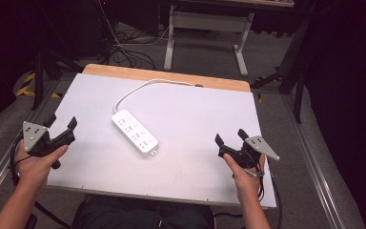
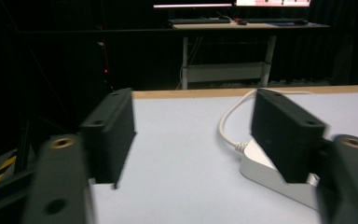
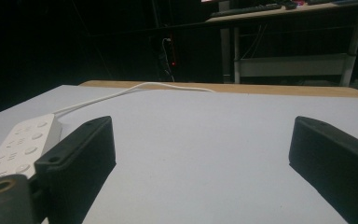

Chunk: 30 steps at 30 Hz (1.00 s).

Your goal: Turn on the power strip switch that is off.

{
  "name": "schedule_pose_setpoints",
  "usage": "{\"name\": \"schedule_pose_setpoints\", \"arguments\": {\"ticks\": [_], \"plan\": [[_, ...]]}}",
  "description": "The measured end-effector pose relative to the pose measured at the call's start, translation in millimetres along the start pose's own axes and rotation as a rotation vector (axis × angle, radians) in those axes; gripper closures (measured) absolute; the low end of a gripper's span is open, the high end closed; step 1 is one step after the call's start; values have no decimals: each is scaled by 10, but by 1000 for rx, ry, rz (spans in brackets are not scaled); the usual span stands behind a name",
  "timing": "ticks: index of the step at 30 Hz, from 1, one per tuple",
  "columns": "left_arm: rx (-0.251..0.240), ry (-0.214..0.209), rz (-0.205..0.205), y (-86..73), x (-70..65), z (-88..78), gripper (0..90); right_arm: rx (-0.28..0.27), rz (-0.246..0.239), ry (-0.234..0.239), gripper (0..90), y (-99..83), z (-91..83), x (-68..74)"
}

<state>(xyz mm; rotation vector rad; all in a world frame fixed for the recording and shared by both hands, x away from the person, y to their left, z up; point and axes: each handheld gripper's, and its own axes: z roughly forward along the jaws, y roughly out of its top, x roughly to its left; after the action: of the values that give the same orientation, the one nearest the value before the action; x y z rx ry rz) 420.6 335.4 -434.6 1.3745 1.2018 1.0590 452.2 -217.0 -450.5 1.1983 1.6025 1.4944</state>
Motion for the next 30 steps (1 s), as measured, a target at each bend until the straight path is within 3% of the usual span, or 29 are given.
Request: {"name": "schedule_pose_setpoints", "arguments": {"ticks": [5,10,21,30], "plan": [[15,-17,-2,13,44,-24,688,-1,1,1,78,1,0,1],[17,-20,-19,20,80,-34,822,-2,2,1,78,1,-3,1],[14,-25,-5,32,80,-33,900,-3,2,3,79,2,-8,1],[19,-47,-5,87,103,7,900,-3,2,3,80,0,-8,4]]}}
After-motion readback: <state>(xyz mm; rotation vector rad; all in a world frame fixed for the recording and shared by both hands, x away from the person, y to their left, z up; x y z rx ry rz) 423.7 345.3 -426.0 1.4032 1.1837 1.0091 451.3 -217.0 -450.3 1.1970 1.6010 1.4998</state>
